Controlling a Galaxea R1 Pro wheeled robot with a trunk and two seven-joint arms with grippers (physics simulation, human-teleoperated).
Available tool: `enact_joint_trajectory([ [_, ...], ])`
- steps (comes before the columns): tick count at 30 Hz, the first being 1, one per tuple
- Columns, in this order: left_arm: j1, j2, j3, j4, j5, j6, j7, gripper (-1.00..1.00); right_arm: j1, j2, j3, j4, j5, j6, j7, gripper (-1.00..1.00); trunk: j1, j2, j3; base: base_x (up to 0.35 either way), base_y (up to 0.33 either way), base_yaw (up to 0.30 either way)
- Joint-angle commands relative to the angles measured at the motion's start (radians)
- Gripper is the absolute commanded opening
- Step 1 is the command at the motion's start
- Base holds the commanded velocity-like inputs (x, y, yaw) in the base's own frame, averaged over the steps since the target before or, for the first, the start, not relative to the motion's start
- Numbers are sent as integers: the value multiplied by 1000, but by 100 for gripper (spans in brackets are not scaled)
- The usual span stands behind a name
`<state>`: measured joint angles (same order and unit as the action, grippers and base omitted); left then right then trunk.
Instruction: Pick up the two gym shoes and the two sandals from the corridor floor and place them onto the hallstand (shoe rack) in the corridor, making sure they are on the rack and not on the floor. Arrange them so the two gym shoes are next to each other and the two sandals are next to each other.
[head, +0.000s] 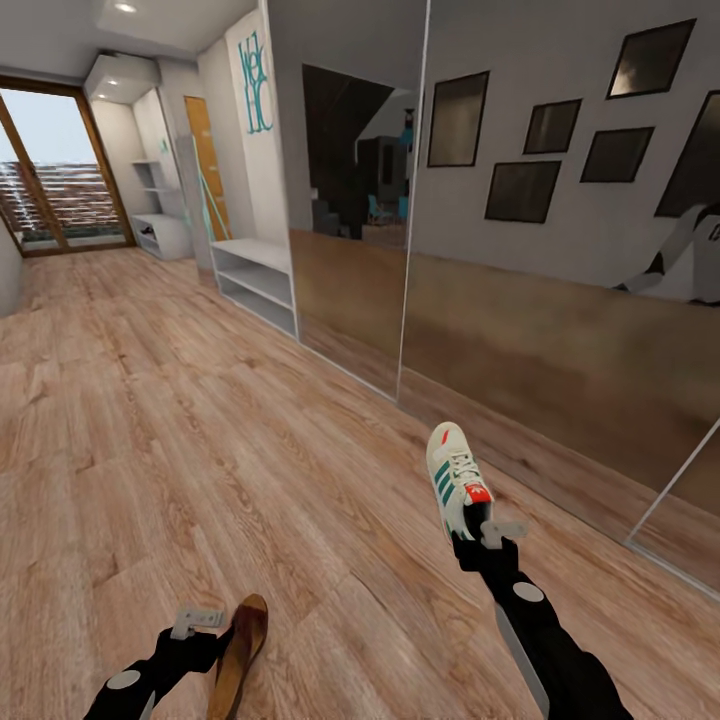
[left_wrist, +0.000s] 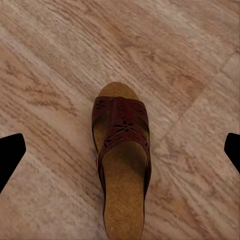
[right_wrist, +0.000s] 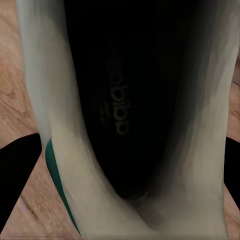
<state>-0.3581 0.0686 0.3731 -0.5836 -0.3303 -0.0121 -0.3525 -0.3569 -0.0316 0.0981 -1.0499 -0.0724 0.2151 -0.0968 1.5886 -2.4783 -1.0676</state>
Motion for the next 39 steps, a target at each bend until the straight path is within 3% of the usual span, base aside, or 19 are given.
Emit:
enact_joint_trajectory([
  [1,-1,-1,7,-1,-10,-1,-8,100,-1,-2,5,-2,-7,5,-9,-100,4,-8,-6,0,0,0],
  [14,-2,-2,-4,-1,-13,0,-8,100,-1,-2,4,-2,-7,6,-9,-100,16,-24,-75,0,0,0],
  [19,-7,-4,-62,-3,-12,9,-7,100,-1,-1,4,-2,-7,6,-9,-100,19,-25,-103,0,0,0],
  [21,-53,-8,-112,-4,-10,77,-8,100,-1,-1,6,1,-8,6,-9,-100,19,-26,-113,0,0,0],
  [25,-93,-18,-121,-4,-9,111,-9,100,-1,-1,6,3,-9,6,-9,-100,21,-27,-135,0,0,0],
  [39,-99,-20,-132,-3,-10,118,-4,100,-1,-1,7,1,-9,6,-9,-100,28,-30,-212,0,0,0],
])
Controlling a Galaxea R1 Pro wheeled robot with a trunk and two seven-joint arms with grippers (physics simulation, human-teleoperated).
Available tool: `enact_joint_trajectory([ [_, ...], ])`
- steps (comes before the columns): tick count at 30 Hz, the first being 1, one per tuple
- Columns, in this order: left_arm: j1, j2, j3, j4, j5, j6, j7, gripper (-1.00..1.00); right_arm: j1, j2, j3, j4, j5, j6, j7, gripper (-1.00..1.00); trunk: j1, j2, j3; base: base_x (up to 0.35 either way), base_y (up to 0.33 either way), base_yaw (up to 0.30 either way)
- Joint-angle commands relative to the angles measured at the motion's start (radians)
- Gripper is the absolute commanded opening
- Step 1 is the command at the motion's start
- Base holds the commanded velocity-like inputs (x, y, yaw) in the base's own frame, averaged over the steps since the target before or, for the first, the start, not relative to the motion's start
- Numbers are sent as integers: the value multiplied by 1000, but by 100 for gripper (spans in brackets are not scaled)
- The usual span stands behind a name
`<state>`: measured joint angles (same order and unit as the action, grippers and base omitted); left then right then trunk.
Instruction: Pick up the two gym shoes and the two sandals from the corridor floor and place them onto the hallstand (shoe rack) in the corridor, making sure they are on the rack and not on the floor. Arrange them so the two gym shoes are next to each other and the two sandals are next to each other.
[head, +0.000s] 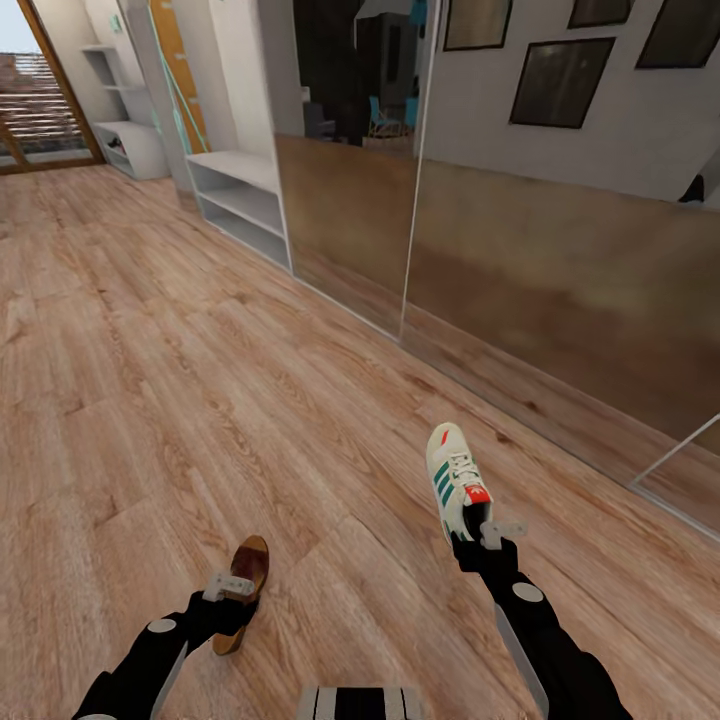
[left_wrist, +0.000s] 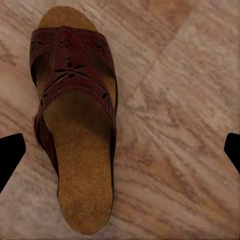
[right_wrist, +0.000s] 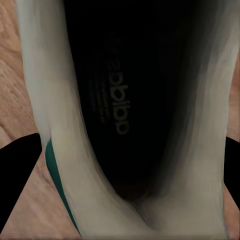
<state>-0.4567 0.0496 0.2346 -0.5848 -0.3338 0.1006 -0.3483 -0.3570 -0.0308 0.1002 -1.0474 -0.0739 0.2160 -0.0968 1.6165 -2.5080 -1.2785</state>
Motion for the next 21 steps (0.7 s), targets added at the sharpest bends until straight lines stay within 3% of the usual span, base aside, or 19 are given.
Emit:
enact_joint_trajectory([
  [1,0,0,6,-2,-6,5,-8,100,0,-1,5,-2,-7,5,-9,-100,0,-1,-6,0,0,0],
  [12,0,6,6,0,-8,5,-5,100,0,-1,5,-2,-7,5,-9,-100,5,-3,-66,0,0,0],
  [21,1,11,9,0,-6,1,-1,100,0,-1,5,-4,-7,5,-9,-100,5,-3,-73,0,0,0],
])
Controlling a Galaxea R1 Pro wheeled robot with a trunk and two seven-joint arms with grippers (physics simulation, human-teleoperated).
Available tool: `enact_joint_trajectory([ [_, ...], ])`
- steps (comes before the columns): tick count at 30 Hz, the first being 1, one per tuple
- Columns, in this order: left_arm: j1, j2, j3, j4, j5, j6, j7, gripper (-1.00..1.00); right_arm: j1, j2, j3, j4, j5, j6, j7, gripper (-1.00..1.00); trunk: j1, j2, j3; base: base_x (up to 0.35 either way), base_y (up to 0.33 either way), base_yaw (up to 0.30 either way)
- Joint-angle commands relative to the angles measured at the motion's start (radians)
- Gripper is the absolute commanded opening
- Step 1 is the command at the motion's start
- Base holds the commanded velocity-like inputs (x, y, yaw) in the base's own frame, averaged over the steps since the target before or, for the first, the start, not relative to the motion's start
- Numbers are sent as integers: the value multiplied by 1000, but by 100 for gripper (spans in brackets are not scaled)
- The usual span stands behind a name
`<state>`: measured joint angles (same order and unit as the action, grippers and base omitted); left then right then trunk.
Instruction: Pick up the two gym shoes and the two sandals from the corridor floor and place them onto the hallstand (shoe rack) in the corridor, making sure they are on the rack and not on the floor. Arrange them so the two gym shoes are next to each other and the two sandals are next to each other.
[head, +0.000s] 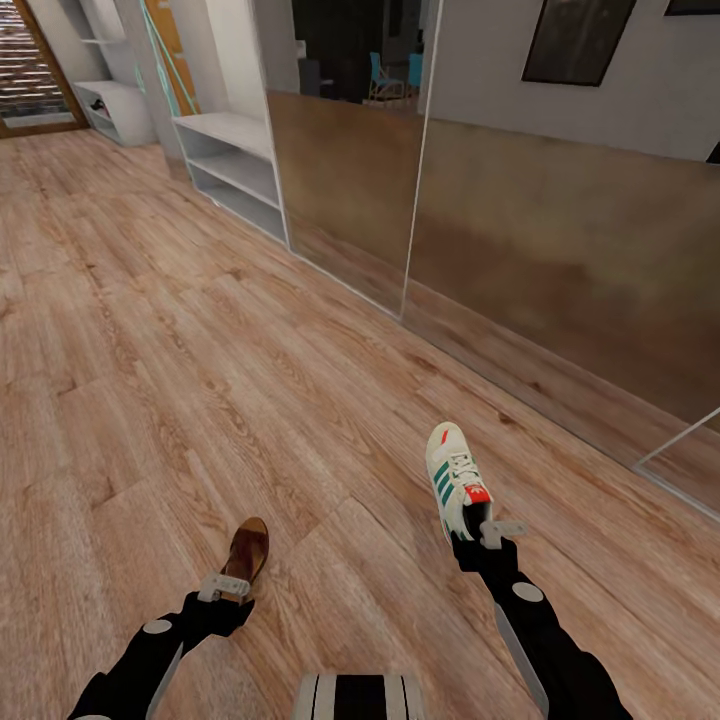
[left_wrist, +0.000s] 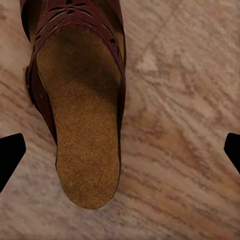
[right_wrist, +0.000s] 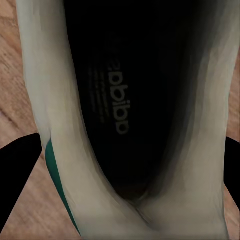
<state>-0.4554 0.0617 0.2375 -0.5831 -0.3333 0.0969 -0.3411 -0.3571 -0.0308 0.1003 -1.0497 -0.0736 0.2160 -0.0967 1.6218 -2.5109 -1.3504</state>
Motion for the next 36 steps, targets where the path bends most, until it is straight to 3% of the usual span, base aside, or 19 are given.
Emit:
enact_joint_trajectory([
  [1,0,-1,8,-2,-7,4,-8,100,0,-1,5,-2,-8,5,-9,-100,0,0,-1,0,0,0],
  [11,-1,3,16,-4,-6,0,7,100,0,-1,4,-3,-8,5,-9,-100,0,0,-2,0,0,5],
  [24,-3,0,31,-5,-1,-4,46,100,0,-1,4,-3,-8,5,-9,-100,6,-3,-64,0,0,139],
  [32,-2,1,32,-19,12,-5,47,100,0,-1,4,-3,-8,5,-9,-100,6,-3,-66,0,0,45],
  [36,-2,0,32,-25,18,-5,48,100,0,-1,4,-3,-8,5,-9,-100,7,-4,-82,0,0,7],
])
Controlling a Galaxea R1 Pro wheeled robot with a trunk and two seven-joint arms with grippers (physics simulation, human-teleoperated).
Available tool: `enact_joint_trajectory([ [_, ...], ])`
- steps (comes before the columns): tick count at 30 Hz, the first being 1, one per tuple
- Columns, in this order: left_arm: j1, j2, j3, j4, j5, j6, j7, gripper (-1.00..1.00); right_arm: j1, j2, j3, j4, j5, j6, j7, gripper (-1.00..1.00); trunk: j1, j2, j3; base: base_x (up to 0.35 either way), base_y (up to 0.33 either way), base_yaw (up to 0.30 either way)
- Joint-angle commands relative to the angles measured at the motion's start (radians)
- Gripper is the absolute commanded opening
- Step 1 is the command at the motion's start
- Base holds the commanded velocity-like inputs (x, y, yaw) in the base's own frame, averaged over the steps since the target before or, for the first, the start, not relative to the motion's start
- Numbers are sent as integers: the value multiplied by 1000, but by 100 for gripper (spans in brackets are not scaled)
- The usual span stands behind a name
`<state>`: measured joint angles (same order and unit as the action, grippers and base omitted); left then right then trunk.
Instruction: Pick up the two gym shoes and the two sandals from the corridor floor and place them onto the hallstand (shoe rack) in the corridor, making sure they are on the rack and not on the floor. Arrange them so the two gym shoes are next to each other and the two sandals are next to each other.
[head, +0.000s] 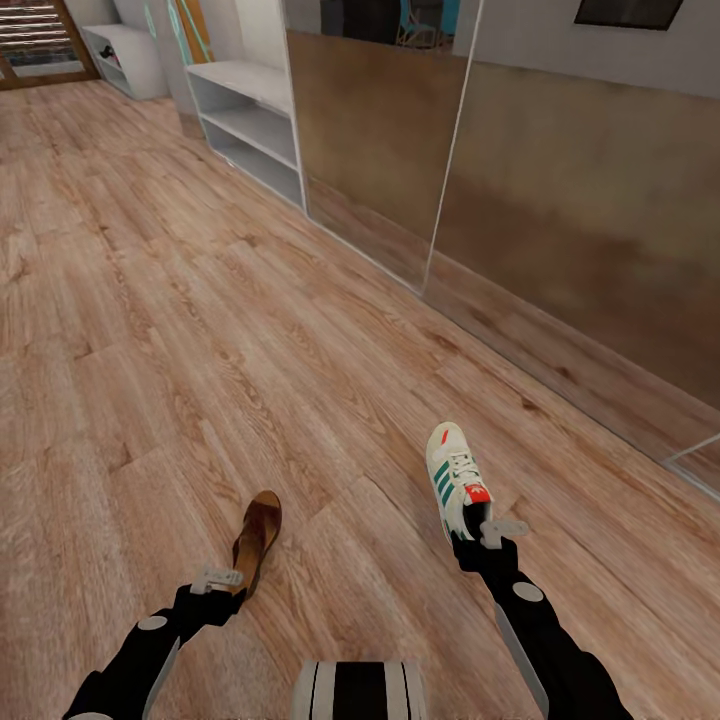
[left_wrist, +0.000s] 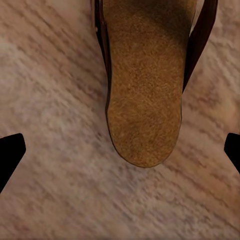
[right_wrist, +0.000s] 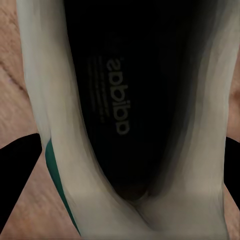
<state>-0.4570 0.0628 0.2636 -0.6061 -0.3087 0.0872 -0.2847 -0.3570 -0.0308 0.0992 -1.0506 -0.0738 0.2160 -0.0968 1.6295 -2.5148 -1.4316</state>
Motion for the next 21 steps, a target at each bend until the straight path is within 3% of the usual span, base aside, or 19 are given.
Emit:
enact_joint_trajectory([
  [1,0,-1,6,-3,-6,5,-9,100,0,-1,5,-2,-8,5,-9,-100,0,-1,-5,0,0,3],
  [7,0,-3,5,-4,-5,5,-9,100,0,-1,2,-2,-8,5,-9,-100,3,-2,-32,0,0,-35],
  [21,0,-3,5,-4,-4,5,-9,100,0,-1,1,-3,-8,5,-9,-100,3,-2,-44,0,0,-89],
])
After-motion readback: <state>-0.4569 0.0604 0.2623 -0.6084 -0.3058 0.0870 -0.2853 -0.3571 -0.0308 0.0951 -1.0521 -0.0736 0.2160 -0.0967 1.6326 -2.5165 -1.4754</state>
